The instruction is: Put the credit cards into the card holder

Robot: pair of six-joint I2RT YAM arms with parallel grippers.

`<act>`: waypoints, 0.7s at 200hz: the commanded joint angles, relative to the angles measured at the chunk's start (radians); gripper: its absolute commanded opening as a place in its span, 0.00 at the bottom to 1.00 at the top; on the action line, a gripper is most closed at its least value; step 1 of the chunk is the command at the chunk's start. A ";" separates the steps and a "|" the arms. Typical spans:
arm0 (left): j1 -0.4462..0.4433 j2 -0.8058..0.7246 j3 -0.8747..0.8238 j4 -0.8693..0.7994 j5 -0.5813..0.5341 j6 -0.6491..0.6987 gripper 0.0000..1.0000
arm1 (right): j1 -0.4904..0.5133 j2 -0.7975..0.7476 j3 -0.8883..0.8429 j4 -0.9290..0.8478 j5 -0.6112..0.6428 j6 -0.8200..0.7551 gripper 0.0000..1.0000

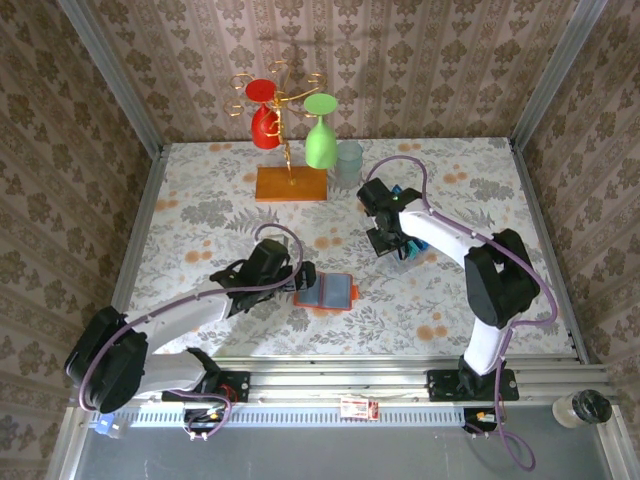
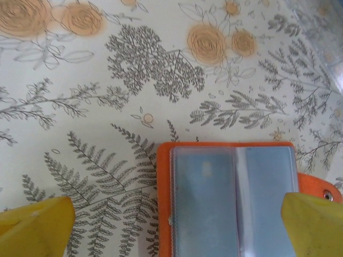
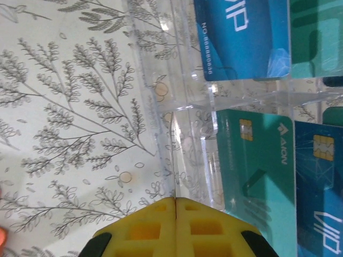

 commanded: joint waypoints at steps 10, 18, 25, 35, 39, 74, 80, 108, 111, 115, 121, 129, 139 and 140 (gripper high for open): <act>-0.035 0.042 0.000 0.028 0.003 -0.009 1.00 | -0.004 -0.099 -0.009 -0.022 -0.098 0.033 0.00; -0.047 0.051 0.000 0.033 -0.001 -0.013 1.00 | -0.003 -0.118 -0.020 -0.016 -0.115 0.043 0.00; -0.055 0.060 0.001 0.037 -0.004 -0.018 1.00 | -0.004 -0.136 -0.027 -0.012 -0.129 0.051 0.00; -0.066 0.075 0.001 0.042 -0.009 -0.024 1.00 | -0.003 -0.165 -0.040 -0.007 -0.146 0.062 0.00; -0.071 0.080 0.003 0.042 -0.011 -0.026 1.00 | -0.003 -0.175 -0.045 -0.004 -0.151 0.068 0.00; -0.111 0.128 0.013 0.044 -0.035 -0.043 1.00 | -0.005 -0.249 -0.084 0.013 -0.181 0.097 0.00; -0.117 0.136 0.015 0.043 -0.039 -0.047 1.00 | -0.005 -0.260 -0.091 0.015 -0.186 0.101 0.00; -0.151 0.169 0.029 0.036 -0.060 -0.064 1.00 | -0.007 -0.298 -0.124 0.029 -0.202 0.106 0.00; -0.155 0.172 0.030 0.034 -0.062 -0.067 1.00 | -0.007 -0.301 -0.127 0.030 -0.204 0.107 0.00; -0.159 0.176 0.033 0.031 -0.067 -0.070 1.00 | -0.008 -0.305 -0.132 0.031 -0.206 0.109 0.00; -0.167 0.179 0.036 0.027 -0.072 -0.074 1.00 | -0.009 -0.311 -0.138 0.035 -0.209 0.109 0.00; -0.179 0.184 0.041 0.022 -0.080 -0.081 1.00 | -0.010 -0.320 -0.147 0.039 -0.214 0.109 0.00; -0.194 0.188 0.048 0.015 -0.089 -0.087 1.00 | -0.011 -0.330 -0.158 0.043 -0.218 0.108 0.00; -0.196 0.188 0.048 0.015 -0.090 -0.089 1.00 | -0.011 -0.331 -0.159 0.044 -0.218 0.109 0.00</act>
